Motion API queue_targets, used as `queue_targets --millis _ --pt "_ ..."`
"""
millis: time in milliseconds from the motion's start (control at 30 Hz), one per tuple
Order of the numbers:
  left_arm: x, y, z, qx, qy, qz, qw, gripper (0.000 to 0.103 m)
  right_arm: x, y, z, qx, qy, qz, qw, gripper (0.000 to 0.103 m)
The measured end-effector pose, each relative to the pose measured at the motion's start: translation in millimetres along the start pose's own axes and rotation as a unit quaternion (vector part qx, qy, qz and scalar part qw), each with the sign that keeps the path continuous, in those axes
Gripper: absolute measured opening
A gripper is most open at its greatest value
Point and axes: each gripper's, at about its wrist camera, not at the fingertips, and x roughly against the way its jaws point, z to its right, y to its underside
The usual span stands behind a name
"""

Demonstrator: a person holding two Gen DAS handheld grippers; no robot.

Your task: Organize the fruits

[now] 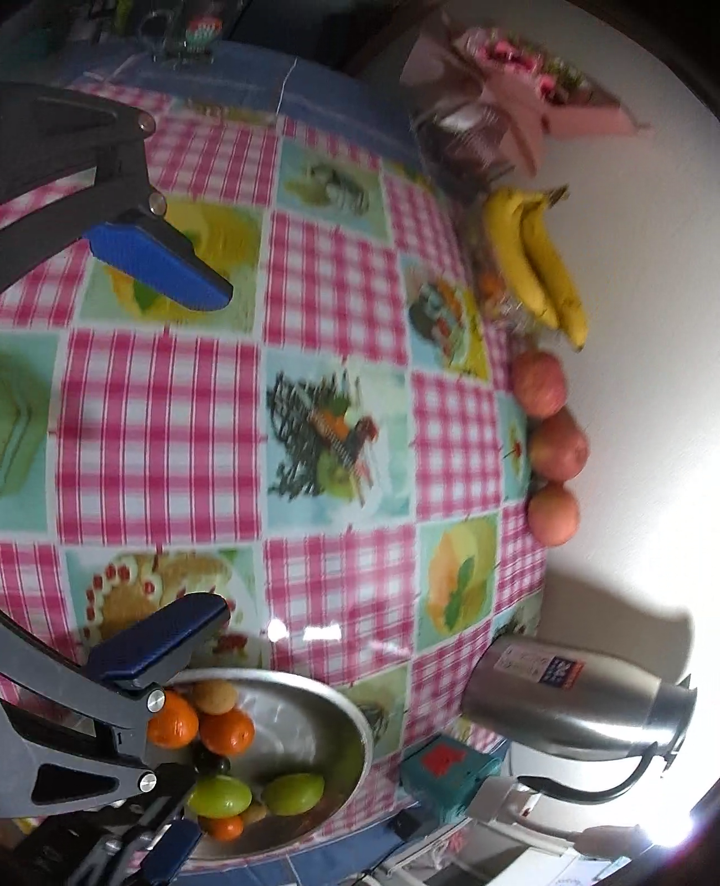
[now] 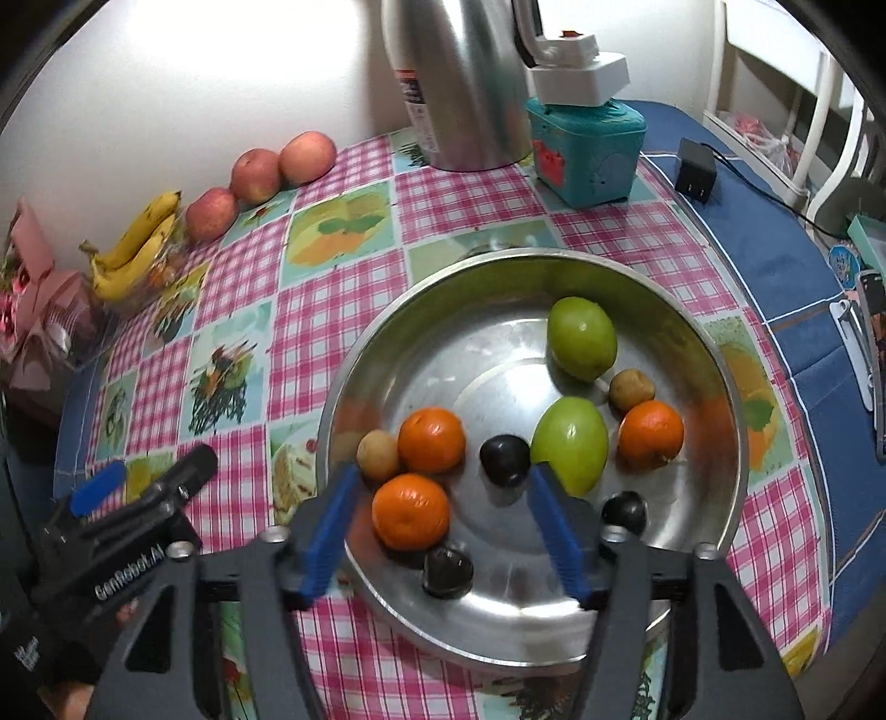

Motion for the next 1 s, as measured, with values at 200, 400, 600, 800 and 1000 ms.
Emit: queue_targets --millis 200,400,600,800,1000 --pt "24.5 12.0 -13.1 0.006 -0.073 0.022 0.9971 0.103 9.1 18.9 -7.9 0.024 0.007 0.012 1.000 0.086" --pt "35.0 35.3 -24.3 0.007 -0.073 -0.001 0.9973 0.103 16.9 36.2 -10.3 0.029 0.000 0.013 0.999 0.086" --pt "46.8 53.8 -33.0 0.013 -0.068 -0.003 0.9976 0.103 25.5 47.9 -12.2 0.036 -0.003 0.017 0.999 0.086" --pt "52.3 60.8 -32.1 0.003 -0.066 -0.008 0.9978 0.103 36.1 51.3 -15.5 0.044 -0.001 0.036 0.998 0.086" --pt "50.4 61.3 -35.1 0.007 -0.070 -0.021 0.9973 0.103 37.4 51.8 -21.7 0.057 0.005 0.040 0.998 0.086"
